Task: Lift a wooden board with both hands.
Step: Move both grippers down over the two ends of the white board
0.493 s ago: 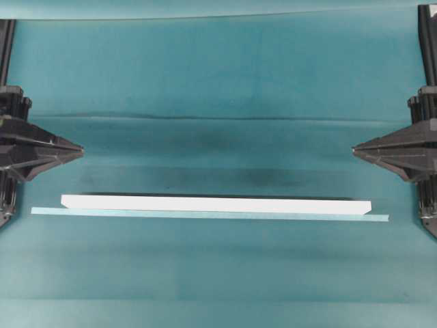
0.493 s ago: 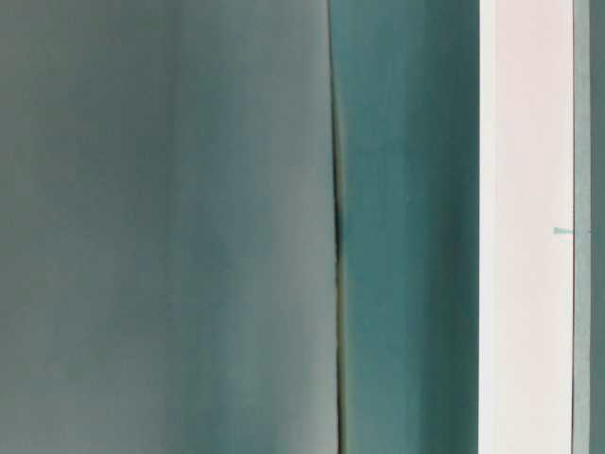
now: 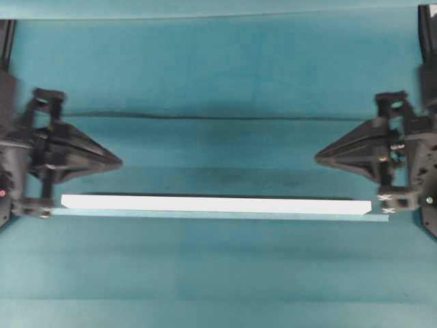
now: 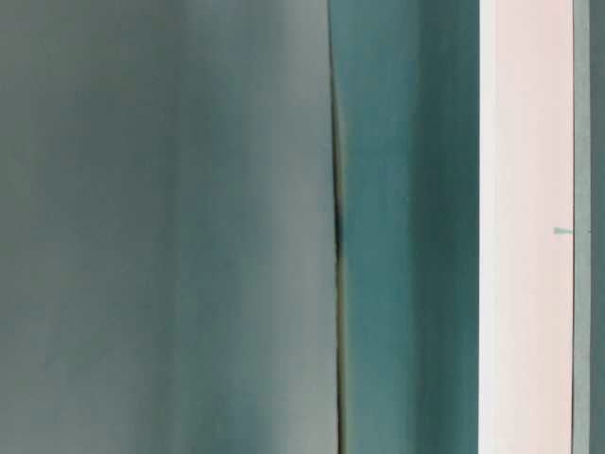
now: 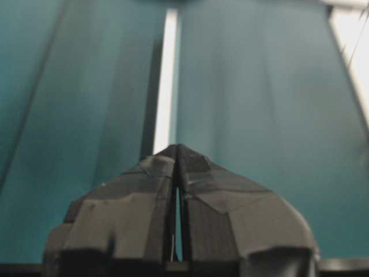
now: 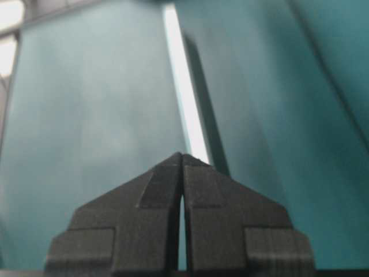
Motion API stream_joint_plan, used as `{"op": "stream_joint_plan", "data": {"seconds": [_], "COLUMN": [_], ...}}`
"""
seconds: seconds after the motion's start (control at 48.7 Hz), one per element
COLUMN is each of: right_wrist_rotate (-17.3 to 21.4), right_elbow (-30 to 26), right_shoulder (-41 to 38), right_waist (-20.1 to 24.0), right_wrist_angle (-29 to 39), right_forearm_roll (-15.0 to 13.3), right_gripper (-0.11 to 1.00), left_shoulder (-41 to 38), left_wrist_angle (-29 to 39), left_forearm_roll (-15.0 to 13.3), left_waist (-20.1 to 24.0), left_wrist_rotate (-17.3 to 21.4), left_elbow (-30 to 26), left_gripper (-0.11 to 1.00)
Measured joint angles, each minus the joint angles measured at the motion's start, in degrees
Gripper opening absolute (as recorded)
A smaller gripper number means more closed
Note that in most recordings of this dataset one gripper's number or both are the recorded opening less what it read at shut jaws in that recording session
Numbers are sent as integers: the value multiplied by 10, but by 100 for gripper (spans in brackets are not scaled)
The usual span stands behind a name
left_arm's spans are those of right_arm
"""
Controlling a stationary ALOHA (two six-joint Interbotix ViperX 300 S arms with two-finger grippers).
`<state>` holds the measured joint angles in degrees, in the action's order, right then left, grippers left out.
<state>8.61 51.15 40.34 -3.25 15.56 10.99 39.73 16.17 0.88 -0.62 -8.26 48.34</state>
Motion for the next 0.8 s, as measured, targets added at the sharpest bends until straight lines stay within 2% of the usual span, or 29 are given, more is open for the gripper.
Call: {"op": "stream_joint_plan", "data": {"seconds": [0.205, 0.349, 0.616, 0.718, 0.8], "right_wrist_rotate": [7, 7, -5, -32, -48], "right_elbow": [-49, -87, -175, -198, -208], "right_shoulder": [-72, -127, -229, -260, -274], "right_waist": [-4, -4, -4, -4, -3], "right_wrist_angle": [112, 188, 350, 385, 388], "right_forearm_roll": [-7, -11, -32, -39, -40], "right_gripper": [0, 0, 0, 0, 0], "left_shoulder": [-70, -105, -156, -171, -177], "left_wrist_angle": [127, 186, 246, 255, 258], "left_forearm_roll": [0, 0, 2, 3, 3], "left_waist": [0, 0, 0, 0, 0], "left_wrist_rotate": [0, 2, 10, 21, 35], "left_elbow": [-44, -65, -97, -105, -109], "left_gripper": [-2, -2, -2, -2, -2]}}
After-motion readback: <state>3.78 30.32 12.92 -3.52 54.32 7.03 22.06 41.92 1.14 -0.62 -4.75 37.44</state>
